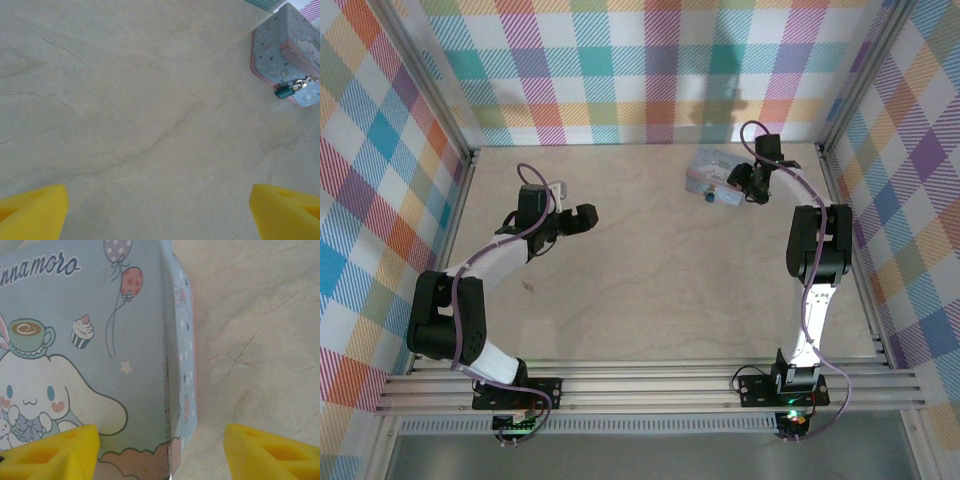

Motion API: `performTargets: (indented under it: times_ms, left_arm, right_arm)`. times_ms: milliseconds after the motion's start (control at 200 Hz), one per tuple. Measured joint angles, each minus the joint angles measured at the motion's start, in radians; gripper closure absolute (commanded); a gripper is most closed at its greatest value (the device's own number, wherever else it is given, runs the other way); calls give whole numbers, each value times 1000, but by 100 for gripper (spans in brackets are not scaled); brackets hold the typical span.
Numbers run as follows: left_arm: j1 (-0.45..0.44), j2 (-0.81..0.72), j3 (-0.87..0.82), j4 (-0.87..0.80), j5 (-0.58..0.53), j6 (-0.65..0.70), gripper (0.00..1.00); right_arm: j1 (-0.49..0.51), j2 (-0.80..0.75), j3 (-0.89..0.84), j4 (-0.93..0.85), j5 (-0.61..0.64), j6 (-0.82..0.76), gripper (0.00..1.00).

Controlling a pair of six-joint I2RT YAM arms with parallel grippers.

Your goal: Unlock the padlock with the key

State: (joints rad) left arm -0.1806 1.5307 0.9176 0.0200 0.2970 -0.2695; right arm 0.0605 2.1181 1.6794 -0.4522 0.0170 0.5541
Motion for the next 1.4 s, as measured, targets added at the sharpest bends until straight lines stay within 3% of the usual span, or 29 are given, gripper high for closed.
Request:
performTargets:
  times_ms: [620,980,1400]
  left_arm:
    - [-2,-51,0,-130,-6,0,7]
    - [-2,-51,11,-193,10,-8,9]
    - [-37,51,47,-205,149,-98,20]
  right_arm:
    - [67,-205,-282,-14,-134,-57,38]
    - [145,-337,-459,-1,-238,-80,53]
    - [205,-331,-478,-3,-372,-122,52]
